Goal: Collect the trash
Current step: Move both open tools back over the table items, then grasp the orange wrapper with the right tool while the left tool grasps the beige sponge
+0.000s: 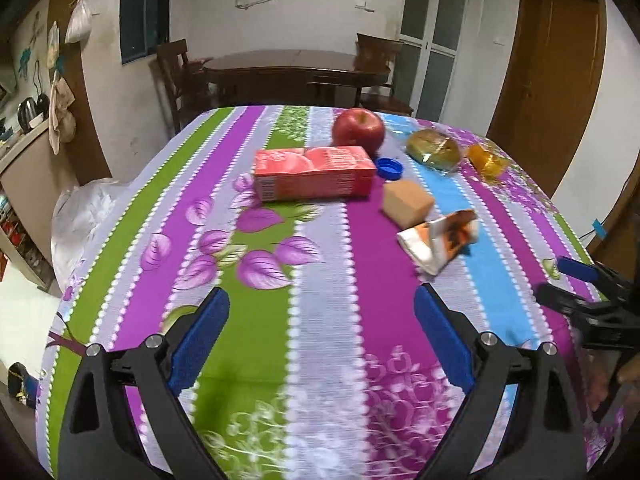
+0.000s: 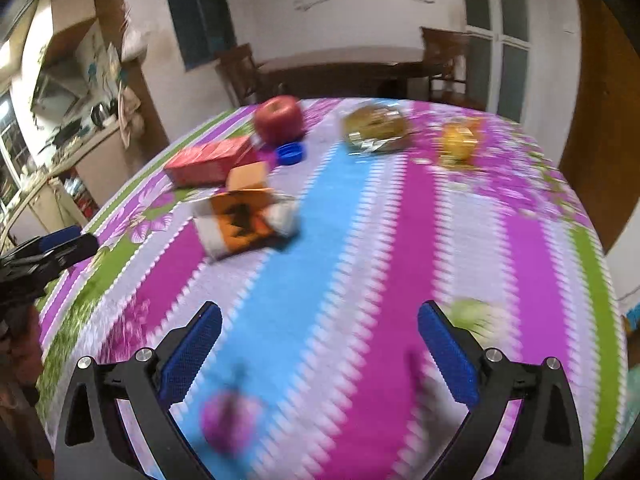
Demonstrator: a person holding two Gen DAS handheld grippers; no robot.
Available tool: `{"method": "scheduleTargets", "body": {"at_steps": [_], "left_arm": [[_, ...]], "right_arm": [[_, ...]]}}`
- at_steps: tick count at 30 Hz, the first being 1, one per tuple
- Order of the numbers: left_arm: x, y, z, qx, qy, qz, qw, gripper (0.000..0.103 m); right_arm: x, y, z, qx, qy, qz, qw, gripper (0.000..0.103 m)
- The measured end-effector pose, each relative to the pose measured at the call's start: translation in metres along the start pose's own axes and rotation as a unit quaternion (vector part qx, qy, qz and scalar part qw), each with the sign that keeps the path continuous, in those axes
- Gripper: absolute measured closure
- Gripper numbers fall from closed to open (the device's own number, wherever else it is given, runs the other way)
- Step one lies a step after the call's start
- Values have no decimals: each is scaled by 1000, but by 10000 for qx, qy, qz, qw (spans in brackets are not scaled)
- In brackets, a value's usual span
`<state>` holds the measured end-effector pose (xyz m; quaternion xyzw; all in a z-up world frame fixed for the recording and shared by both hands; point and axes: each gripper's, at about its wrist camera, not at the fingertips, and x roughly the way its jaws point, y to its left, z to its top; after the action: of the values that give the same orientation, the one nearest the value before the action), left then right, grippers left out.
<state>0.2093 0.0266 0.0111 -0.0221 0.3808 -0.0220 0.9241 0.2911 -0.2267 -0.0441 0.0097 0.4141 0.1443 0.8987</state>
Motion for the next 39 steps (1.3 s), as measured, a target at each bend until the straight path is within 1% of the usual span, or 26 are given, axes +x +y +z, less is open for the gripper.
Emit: {"method": "scheduleTargets", "body": {"at_steps": [6, 10, 16, 17, 19, 21, 24, 27, 29, 31, 32, 36, 39], "left_arm": [[2, 10, 5, 128, -45, -100, 9999, 9], [12, 7, 8, 237, 0, -115, 9997, 9], [19, 3, 19, 366, -22, -18, 9993, 9], [20, 4, 22, 361, -30, -10, 9993, 9], [23, 6, 28, 340, -36, -39, 9994, 9], [28, 7, 35, 345, -14, -80, 9994, 9], [39, 2, 46, 453, 34, -142, 9989, 9], [51, -15, 53, 671, 23, -94, 9977, 9], [60, -33, 55, 863, 28, -162, 9961, 9], [70, -50, 57, 919, 56, -242, 9955, 9], [76, -57, 59, 878, 67, -238, 9958, 9], [95, -80, 70, 560, 51, -137, 9983, 9], [110, -95, 75, 428, 144, 101, 9989, 9]], "right_arm": [[53, 40, 30, -118, 256, 66, 9996, 5], [75, 55, 47, -164, 258, -7, 9995, 5], [91, 59, 57, -308, 370, -80, 9988, 5], [92, 59, 57, -309, 366, -68, 9988, 8], [92, 56, 56, -240, 351, 68, 9991, 18], [83, 49, 49, -153, 296, 182, 9993, 18], [60, 41, 35, -234, 198, 191, 9993, 18], [28, 22, 13, -67, 116, 201, 9997, 18], [6, 5, -2, 145, 30, 159, 9998, 18], [-18, -11, -18, 320, -101, 79, 9994, 18], [-26, -19, -25, 409, -127, 56, 9991, 18], [-55, -46, -51, 909, -197, 194, 9955, 18], [-68, -57, -63, 1057, -235, 226, 9939, 18]]}}
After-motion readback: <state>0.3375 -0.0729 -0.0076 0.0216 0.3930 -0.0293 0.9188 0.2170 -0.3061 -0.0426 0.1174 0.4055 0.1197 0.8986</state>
